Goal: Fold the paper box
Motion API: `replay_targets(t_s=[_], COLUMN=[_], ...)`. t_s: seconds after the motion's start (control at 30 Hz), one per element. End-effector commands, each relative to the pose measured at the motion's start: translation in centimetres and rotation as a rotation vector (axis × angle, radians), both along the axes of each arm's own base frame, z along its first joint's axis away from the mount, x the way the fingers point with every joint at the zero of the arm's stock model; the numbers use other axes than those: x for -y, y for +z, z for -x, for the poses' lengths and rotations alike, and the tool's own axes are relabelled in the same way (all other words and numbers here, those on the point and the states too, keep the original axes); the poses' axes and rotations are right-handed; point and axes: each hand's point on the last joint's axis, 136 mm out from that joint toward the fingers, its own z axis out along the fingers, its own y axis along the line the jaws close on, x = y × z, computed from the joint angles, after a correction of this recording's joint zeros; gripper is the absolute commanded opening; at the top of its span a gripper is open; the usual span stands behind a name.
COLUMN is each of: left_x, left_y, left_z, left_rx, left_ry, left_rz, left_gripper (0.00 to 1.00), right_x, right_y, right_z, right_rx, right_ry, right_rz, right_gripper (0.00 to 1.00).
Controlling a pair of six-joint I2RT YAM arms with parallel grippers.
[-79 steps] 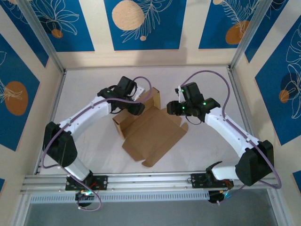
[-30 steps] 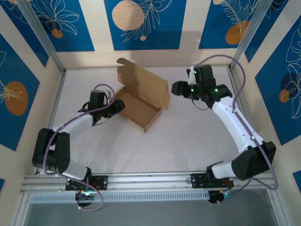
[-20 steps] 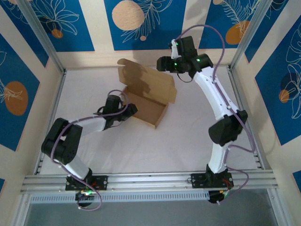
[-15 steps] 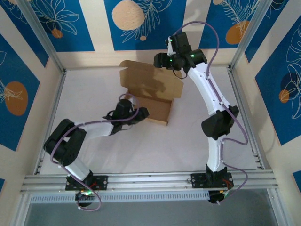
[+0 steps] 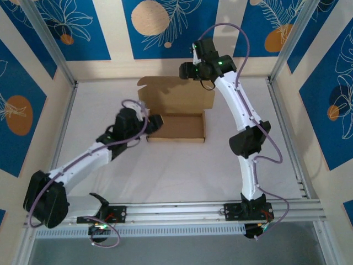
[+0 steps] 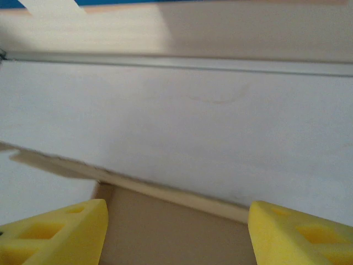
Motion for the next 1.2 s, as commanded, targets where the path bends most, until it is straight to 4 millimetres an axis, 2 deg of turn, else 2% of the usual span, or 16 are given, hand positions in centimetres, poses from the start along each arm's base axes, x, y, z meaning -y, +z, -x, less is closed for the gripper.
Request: replay_targets(t_s=[0.0,0.03,0.17,0.23,0.3,0.37,0.47,0.57,0.7,0.83,0.97,1.03,1.17], left_x=[-4.2,-5.3,-9.5,-11.4,-12.7,-12.7,-11.5,-12.1,-12.0,-10.8,-9.3,-8.8,-7.4], left_y=[1.6,2.0,2.2,1.7,0.9,0.0,-2.2,-4.1,-5.6,-6.0,-6.0,-6.1,-6.3], left_z=[-2.4,-3.6,-8.4,-10.7,-12.7,-14.5,-16.8,-18.2,-19.0,-18.8,-17.9,-17.3,-15.9], left_rx=[0.12,0.129,0.126,0.112,0.094,0.059,-0.035,-0.087,-0.142,-0.176,-0.195,-0.205,-0.216], left_ry=[0.015,0.039,0.159,0.206,0.232,0.218,0.187,0.246,0.279,0.272,0.255,0.258,0.253], left_rz=[-0.215,-0.203,-0.037,0.072,0.166,0.243,0.325,0.387,0.384,0.377,0.366,0.368,0.376], left_gripper=[0.62,0.62,0.68,0.69,0.68,0.65,0.6,0.56,0.53,0.52,0.52,0.52,0.5], right_x=[4.8,7.0,13.2,15.3,17.0,17.5,17.6,17.2,15.1,13.5,11.3,10.3,9.6], right_y=[5.0,4.4,2.4,0.9,-1.0,-2.6,-5.0,-7.0,-9.8,-11.2,-11.3,-11.1,-11.5], right_z=[0.7,0.7,1.1,1.1,0.9,0.6,-0.4,-1.1,-1.6,-1.9,-1.7,-1.2,0.4], right_rx=[0.183,0.16,0.07,0.03,-0.031,-0.079,-0.167,-0.234,-0.311,-0.35,-0.384,-0.398,-0.406], right_ry=[-0.035,-0.096,-0.225,-0.266,-0.316,-0.335,-0.354,-0.383,-0.418,-0.439,-0.426,-0.425,-0.494], right_rz=[-0.06,-0.11,-0.437,-0.586,-0.637,-0.667,-0.742,-0.765,-0.703,-0.693,-0.72,-0.723,-0.769], right_gripper=[0.66,0.65,0.62,0.6,0.58,0.54,0.49,0.45,0.41,0.41,0.42,0.42,0.42])
